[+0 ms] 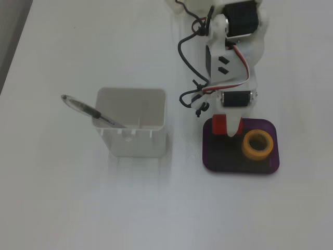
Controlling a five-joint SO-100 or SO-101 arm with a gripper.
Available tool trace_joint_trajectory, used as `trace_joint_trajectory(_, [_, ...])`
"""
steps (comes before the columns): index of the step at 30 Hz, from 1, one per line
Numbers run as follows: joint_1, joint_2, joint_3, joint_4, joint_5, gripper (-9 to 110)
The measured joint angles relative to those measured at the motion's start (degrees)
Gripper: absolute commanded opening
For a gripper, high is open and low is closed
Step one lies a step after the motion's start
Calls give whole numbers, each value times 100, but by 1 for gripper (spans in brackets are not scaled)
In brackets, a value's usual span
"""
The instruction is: Pick up the red cube and place it in the box.
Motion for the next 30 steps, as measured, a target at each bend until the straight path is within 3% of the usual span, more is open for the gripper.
trace_joint_trajectory(11, [-9, 0, 0, 0, 0, 8])
trace_joint_trajectory(27, [9, 0, 0, 18, 0, 9])
trace_joint_trajectory(30, [9, 0, -193, 466, 0, 11])
